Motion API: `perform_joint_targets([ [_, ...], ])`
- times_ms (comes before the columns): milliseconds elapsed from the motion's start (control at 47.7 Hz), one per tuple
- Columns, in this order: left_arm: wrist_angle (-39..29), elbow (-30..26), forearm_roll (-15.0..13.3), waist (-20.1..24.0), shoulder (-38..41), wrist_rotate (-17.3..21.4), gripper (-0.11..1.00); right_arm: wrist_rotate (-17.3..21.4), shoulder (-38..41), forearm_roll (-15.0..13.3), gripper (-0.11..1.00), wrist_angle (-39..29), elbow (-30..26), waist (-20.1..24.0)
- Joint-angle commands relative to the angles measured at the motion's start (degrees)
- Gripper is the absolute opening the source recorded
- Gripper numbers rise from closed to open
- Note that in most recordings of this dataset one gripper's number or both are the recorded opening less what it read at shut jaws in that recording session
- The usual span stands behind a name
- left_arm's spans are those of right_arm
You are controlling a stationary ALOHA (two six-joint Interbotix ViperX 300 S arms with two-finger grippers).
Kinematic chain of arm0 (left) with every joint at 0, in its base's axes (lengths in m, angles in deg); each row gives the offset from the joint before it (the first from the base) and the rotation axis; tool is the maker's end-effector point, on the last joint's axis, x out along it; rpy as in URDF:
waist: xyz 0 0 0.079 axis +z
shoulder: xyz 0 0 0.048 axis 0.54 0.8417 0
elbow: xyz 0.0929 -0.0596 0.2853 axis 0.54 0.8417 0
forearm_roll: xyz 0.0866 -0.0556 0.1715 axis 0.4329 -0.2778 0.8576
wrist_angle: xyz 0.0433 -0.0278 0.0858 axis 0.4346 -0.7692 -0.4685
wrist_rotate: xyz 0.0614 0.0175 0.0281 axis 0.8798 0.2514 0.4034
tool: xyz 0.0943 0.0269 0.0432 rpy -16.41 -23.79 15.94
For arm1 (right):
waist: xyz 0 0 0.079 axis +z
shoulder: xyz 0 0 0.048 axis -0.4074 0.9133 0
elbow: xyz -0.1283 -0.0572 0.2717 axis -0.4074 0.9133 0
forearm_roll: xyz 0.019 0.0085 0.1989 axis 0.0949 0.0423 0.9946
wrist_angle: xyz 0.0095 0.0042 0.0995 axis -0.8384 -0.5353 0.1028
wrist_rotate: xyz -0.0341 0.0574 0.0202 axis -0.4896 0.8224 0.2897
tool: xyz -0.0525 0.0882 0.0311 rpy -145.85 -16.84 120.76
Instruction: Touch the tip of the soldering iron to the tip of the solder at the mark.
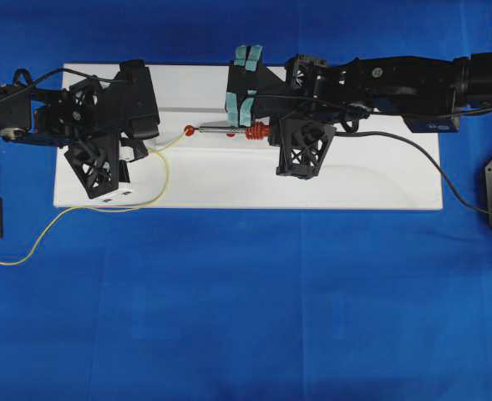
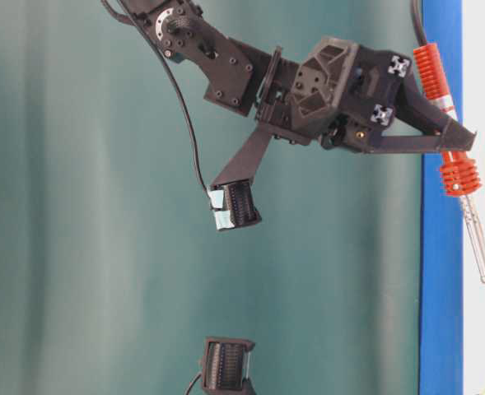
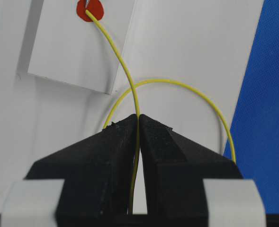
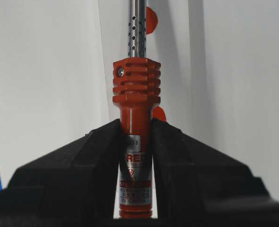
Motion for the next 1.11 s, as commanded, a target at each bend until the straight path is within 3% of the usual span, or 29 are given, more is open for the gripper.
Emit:
perform_joint_targets([
  [0,0.18,-1.32,0.09,0.0,-0.35,-0.09,0.02,0.0,-0.79,-0.09,0.06,0.18,-1.32,0.09],
  [209,-1.85,-2.29,0.09,-0.09,-1.05,0.35,0.02,0.0,-0.7,0.0,0.06,0.18,-1.32,0.09],
  [587,-14.06,-3.6,0.09,-1.49,-9.67,-0.44,0.02,-0.09,-0.79,-0.09,0.06,0.09,-1.32,0.09],
  [1089,-15.29,-3.52,0.09,-1.58,-12.39,-1.49,0.02,0.35,-3.16,-0.88,0.06,-0.97,-0.26,0.09],
])
